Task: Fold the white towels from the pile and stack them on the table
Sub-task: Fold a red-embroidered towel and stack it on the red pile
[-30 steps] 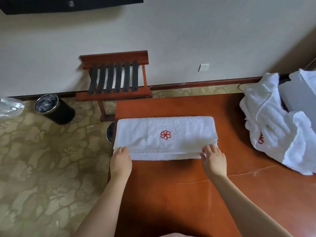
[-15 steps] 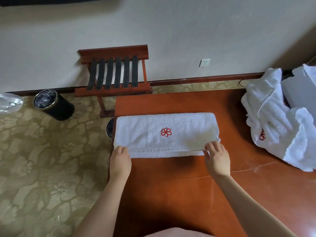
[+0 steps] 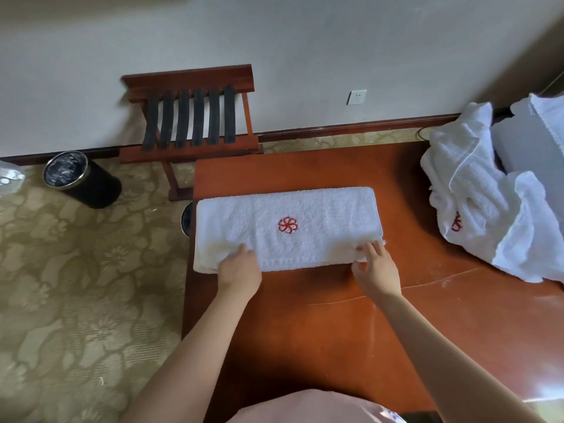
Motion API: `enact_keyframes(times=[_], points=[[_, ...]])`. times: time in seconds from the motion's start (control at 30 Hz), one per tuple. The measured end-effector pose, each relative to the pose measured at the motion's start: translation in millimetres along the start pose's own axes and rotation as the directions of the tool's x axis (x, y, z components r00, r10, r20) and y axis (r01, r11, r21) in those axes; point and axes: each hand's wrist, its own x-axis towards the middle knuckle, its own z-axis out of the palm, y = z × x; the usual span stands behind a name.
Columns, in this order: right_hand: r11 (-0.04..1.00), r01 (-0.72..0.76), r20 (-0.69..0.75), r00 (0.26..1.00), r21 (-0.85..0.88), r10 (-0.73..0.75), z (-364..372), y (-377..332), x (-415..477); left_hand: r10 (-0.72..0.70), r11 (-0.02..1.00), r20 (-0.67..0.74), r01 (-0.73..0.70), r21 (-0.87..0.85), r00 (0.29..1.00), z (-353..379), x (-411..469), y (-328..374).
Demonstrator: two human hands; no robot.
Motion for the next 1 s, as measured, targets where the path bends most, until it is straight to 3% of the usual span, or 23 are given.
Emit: enact_keyframes(times=[0.07, 0.13, 0.23, 0.43, 0.73, 0.83, 0.93, 1.0], points=[[0.999, -0.027, 0.013, 1.000, -0.037, 0.028, 0.1, 2.1, -4.1, 0.230, 0.973, -0.046, -0.230, 0.009, 0.972, -3.6, 9.3, 26.0], [0.989, -0.067, 0.026, 0.997, -0.132, 0.071, -2.5, 8.1, -9.6, 0.326, 0.945, -0.026, -0.326, 0.002, 0.945, -6.0, 15.4, 48.4], [0.974, -0.089, 0.000, 0.996, -0.209, 0.091, -10.8, 15.1, -12.6, 0.296, 0.955, 0.023, -0.295, -0.042, 0.955, -2.7, 20.8, 61.6], [0.985, -0.018, -0.121, 0.993, -0.174, -0.003, -17.0, -6.7, 4.7, 0.345, 0.934, 0.004, -0.343, -0.101, 0.939, 3.1, 20.5, 48.3], [0.951, 0.304, 0.166, 0.942, -0.053, -0.292, 23.9, -89.3, 28.7, 0.194, 0.961, -0.062, -0.203, -0.188, 0.979, 13.1, 0.9, 0.0], [0.928, 0.342, 0.292, 0.912, -0.150, -0.289, 38.3, -101.2, 31.7, 0.102, 0.982, -0.185, -0.129, -0.138, 0.977, 14.1, 3.5, -17.7], [0.931, 0.309, 0.316, 0.918, -0.193, -0.239, 44.0, -99.9, 33.2, 0.117, 0.962, -0.317, -0.186, -0.199, 0.941, 20.3, 10.4, -19.3], [0.934, 0.299, 0.323, 0.919, -0.193, -0.227, 44.8, -99.0, 35.1, 0.124, 0.954, -0.149, -0.159, -0.255, 0.981, 29.1, 11.0, -23.8]])
